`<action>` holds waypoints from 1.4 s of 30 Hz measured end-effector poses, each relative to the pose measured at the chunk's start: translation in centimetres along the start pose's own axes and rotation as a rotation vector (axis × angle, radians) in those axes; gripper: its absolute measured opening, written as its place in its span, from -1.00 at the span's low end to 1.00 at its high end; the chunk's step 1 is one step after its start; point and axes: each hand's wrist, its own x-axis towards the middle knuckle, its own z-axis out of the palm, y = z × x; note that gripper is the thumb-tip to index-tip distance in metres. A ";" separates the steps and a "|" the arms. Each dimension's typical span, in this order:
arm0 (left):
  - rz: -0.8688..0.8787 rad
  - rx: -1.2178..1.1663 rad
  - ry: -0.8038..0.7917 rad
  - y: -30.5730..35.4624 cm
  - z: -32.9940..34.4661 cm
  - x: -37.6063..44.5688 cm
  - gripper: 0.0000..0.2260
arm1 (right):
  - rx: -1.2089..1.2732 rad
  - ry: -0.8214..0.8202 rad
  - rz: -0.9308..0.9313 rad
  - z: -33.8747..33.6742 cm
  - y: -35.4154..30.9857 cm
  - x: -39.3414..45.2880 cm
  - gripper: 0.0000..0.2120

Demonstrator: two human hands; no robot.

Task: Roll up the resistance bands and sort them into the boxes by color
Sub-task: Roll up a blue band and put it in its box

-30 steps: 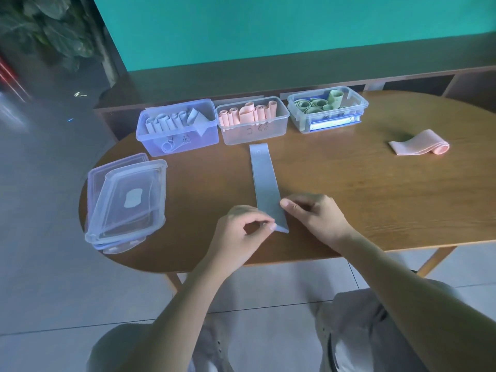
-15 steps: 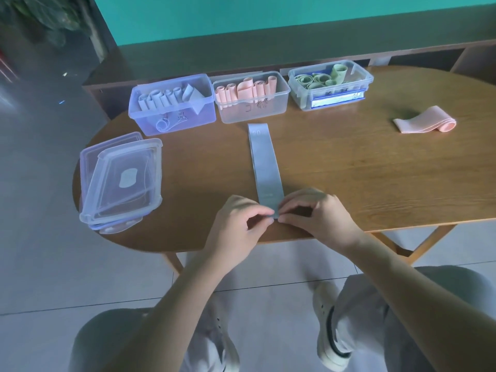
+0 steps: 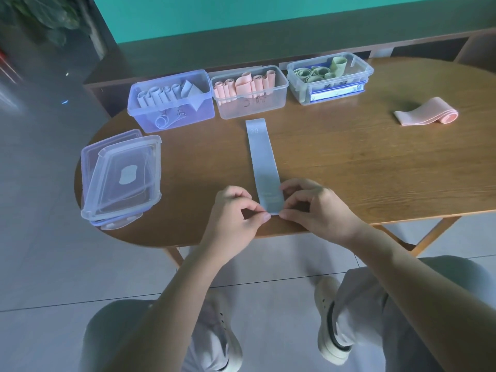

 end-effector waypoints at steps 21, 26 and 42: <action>-0.050 0.012 0.020 0.2 -0.1 0.6 -0.86 | -0.016 -0.001 0.209 -0.5 -1.6 1.0 -0.78; 0.240 0.078 0.010 -0.7 0.5 0.5 -0.89 | -0.138 -0.034 -0.040 0.2 -0.5 0.5 -0.90; 0.090 0.028 0.038 -0.7 0.4 0.7 -0.91 | -0.194 0.063 -0.043 0.7 -0.6 0.4 -0.76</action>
